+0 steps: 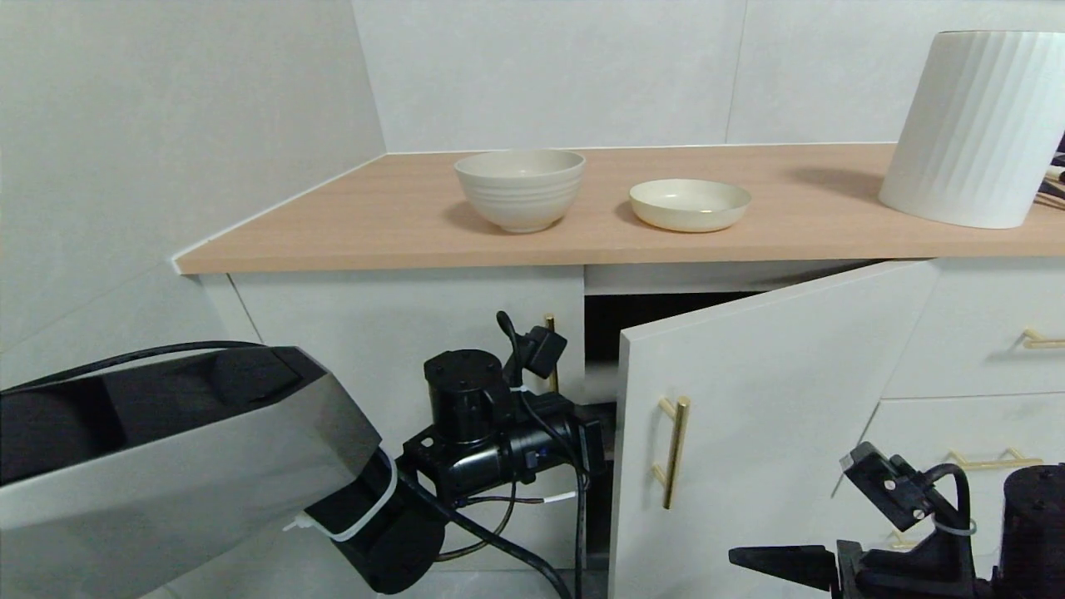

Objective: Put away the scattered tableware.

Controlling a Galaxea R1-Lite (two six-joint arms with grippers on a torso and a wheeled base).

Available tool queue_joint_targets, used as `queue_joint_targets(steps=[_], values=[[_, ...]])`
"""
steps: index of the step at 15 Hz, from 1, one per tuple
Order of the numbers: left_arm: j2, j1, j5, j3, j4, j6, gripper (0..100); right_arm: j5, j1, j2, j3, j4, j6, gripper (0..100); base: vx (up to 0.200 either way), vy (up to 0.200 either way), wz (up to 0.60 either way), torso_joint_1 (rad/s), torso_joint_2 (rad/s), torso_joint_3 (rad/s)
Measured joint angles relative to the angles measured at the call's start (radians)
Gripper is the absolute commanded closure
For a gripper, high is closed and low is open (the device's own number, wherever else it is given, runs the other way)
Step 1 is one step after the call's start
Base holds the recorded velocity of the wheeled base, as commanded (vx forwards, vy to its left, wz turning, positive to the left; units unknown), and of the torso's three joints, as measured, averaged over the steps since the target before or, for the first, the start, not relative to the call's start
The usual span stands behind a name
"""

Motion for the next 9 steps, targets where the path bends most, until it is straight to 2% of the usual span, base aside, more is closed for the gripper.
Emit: queue_joint_targets(steps=[6,8,9], values=[[0.026,-0.001,-0.002,-0.161,0.161,0.000,100,0.000,0.009,-0.013,0.004,0.000,0.000,0,0.000,0.000,0.00,0.000,0.00,0.000],[0.034,-0.010,-0.002,-0.190,0.173,0.000,100,0.001,0.009,-0.014,0.004,0.000,0.000,0,0.000,0.000,0.00,0.000,0.00,0.000],[0.035,-0.012,-0.001,-0.195,0.173,0.000,100,0.001,0.009,-0.015,0.004,0.000,0.000,0,-0.200,0.000,0.00,0.002,0.01,0.002]])
